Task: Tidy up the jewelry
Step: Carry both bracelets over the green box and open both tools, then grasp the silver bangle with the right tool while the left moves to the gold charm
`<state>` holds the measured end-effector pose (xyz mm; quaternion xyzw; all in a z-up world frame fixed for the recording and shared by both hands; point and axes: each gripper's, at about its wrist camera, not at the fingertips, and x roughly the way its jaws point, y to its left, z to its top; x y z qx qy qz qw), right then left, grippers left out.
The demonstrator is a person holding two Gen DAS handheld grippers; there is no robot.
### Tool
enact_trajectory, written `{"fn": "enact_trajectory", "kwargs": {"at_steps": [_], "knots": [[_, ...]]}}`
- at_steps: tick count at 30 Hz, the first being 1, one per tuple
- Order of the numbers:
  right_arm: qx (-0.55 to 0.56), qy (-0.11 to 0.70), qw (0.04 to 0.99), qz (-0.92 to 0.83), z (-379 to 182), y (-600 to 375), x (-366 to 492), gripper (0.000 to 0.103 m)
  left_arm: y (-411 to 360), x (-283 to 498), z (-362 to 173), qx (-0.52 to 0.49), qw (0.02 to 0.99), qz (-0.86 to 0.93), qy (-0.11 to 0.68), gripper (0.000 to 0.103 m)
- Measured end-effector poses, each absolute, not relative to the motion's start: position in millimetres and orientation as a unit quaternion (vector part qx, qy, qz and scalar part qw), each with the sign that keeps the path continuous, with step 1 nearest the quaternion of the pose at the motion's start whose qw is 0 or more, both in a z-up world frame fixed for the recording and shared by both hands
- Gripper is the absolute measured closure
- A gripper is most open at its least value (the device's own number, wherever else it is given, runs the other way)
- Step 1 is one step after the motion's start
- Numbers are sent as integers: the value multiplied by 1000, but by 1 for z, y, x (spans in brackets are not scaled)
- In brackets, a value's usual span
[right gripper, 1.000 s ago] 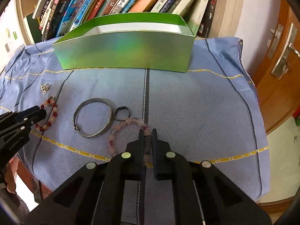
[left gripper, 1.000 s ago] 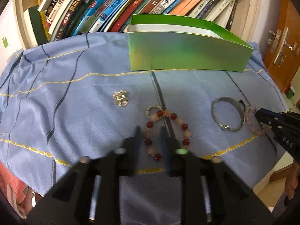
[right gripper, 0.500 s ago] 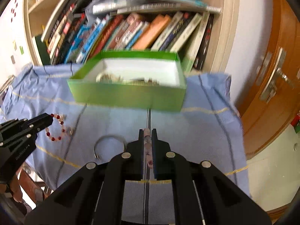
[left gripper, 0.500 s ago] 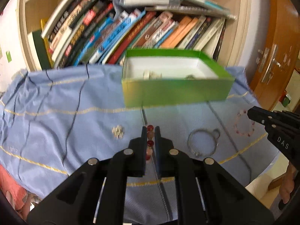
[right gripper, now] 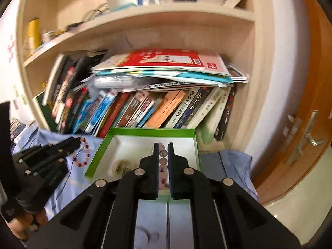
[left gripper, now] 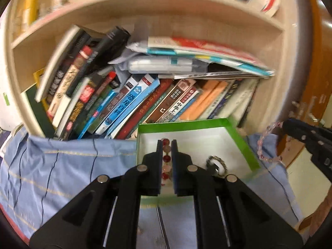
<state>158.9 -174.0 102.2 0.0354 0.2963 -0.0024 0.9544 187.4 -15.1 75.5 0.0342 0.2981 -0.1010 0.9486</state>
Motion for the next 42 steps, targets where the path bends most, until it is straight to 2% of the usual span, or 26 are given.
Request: {"fn": "enact_trajectory", "kwargs": {"at_steps": [6,9,10,11,12,13,14,16,19,22,26,30,38,39,41,42], "knots": [[28,411,911,-25,17,-169,244,95,-25,262,14,36,917,-76,391,94],[5,432,901,-36,-11,-165,250,94,-26,279,-15,38,899,-72,431,93],[-2,432,901,-39,-13,-165,248,88,-25,280,-19,39,896,-70,437,84],[-4,432,901,-38,-13,-165,245,76,-24,280,-23,40,894,-69,441,78],[-1,427,904,-34,-9,-167,238,69,-23,279,-24,41,894,-69,441,60],[5,417,908,-30,-4,-169,231,52,-20,274,-22,42,897,-66,435,47],[16,398,917,-23,6,-172,218,40,-18,267,-18,42,903,-65,424,44],[32,375,926,-14,19,-178,195,36,-14,252,-7,44,912,-69,403,36],[48,361,931,-3,29,-185,159,35,0,215,11,43,926,-60,370,24],[59,365,929,-7,19,-192,120,35,26,167,17,20,939,-51,340,18],[40,395,918,-4,-21,-186,86,35,53,116,-6,14,941,-42,334,18],[36,421,906,41,-54,-167,66,35,66,92,-41,2,928,-30,371,18],[-5,415,906,81,-60,-127,70,36,70,82,-69,8,914,-32,404,18],[-8,412,908,76,-58,-127,71,39,69,81,-71,8,913,-33,407,18],[-20,425,903,56,-62,-127,85,59,65,82,-71,10,912,-39,409,18],[-32,439,897,49,-68,-125,92,64,63,81,-72,13,911,-42,410,18]]}}
